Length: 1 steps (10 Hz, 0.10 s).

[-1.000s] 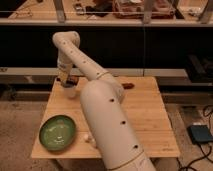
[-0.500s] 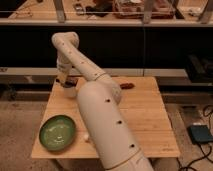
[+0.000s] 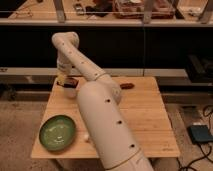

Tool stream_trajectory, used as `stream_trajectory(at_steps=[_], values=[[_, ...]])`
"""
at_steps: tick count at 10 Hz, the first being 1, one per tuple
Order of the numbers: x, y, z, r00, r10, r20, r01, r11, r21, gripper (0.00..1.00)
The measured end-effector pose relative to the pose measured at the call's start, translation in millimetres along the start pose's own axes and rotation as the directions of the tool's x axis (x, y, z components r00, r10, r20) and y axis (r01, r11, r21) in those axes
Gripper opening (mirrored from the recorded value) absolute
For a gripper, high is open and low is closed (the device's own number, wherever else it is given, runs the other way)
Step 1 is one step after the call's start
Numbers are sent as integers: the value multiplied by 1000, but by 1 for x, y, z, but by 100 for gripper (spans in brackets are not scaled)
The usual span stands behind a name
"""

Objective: Place the eraser in the ceramic cup

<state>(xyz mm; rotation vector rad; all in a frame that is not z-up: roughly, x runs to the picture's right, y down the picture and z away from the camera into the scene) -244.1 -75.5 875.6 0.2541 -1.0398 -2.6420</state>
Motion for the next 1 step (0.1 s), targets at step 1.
stream_trajectory(at_steps=[1], values=[[0, 0, 0, 1000, -1, 0, 1, 1000, 0, 78]])
